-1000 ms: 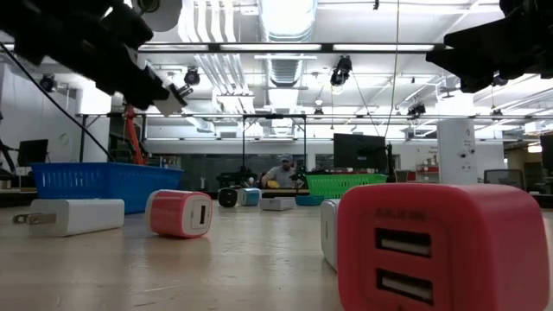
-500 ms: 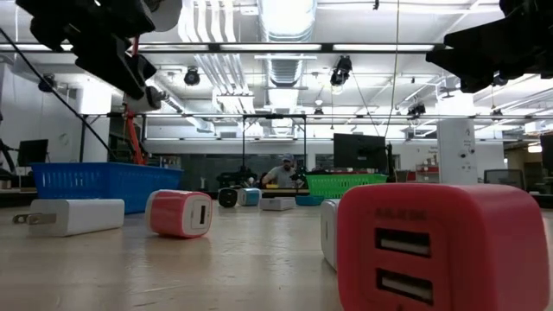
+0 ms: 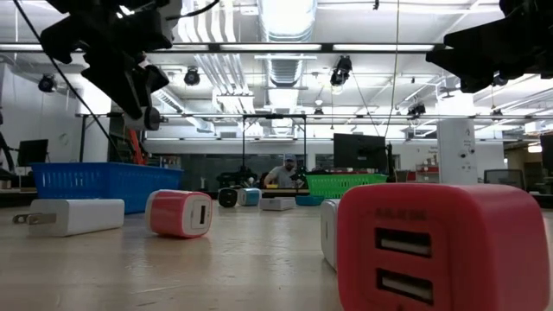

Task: Pick & Place Office items
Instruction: Put the bottom white black charger adapter into the blue basket

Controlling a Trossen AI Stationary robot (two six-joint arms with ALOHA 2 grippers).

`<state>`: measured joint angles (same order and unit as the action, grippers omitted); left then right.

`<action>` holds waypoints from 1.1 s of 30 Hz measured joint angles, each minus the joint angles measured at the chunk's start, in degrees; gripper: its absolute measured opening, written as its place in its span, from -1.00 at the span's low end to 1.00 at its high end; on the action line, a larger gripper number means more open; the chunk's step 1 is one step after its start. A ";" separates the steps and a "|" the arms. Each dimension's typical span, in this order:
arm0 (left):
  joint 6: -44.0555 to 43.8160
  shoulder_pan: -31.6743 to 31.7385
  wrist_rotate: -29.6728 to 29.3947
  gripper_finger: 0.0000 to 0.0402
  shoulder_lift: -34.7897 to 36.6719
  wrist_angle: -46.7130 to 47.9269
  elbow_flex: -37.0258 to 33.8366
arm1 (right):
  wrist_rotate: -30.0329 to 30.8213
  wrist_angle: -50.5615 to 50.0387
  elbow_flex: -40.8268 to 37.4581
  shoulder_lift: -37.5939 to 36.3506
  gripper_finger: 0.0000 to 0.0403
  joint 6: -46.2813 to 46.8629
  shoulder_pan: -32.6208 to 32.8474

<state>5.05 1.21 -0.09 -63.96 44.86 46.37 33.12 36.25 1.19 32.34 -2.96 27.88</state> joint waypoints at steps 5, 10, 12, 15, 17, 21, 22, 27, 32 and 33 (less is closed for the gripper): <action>0.34 0.00 -0.19 -0.40 -0.42 0.05 -0.06 | 0.00 0.02 0.00 -0.02 0.11 0.00 0.00; 0.34 0.00 -0.19 -0.40 -0.29 0.24 -0.09 | 0.00 0.00 0.00 -0.02 0.11 0.00 0.00; 0.34 -0.02 -0.19 -0.40 -0.30 0.25 -0.28 | 0.00 0.01 0.00 -0.02 0.11 0.00 0.00; 0.31 -0.02 -0.19 -0.40 -0.32 0.28 -0.62 | 0.00 0.00 0.00 -0.02 0.11 0.17 0.00; 0.29 -0.02 -0.19 -0.40 -0.34 0.41 -0.63 | 0.00 0.00 0.00 -0.01 0.11 0.18 0.00; 0.29 -0.02 -0.19 -0.40 -0.34 0.39 -0.63 | 0.00 0.01 0.00 -0.02 0.11 0.20 0.00; 0.27 -0.02 -0.19 -0.40 -0.34 0.39 -0.63 | 0.00 0.00 0.00 -0.02 0.11 0.22 0.00; -0.15 -0.02 0.04 -0.40 -0.34 0.28 -0.97 | -0.02 0.01 0.00 -0.01 0.11 0.22 0.00; -1.01 -0.02 0.10 -0.40 -0.34 -0.85 -2.91 | -0.02 0.00 0.00 -0.02 0.11 0.22 0.00; -1.14 -0.02 0.20 -0.40 -0.34 -1.35 -3.53 | -0.02 0.00 0.00 0.00 0.11 0.22 0.00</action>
<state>3.91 1.19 0.11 -64.29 43.51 42.84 33.10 36.25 1.19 32.34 -2.74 27.88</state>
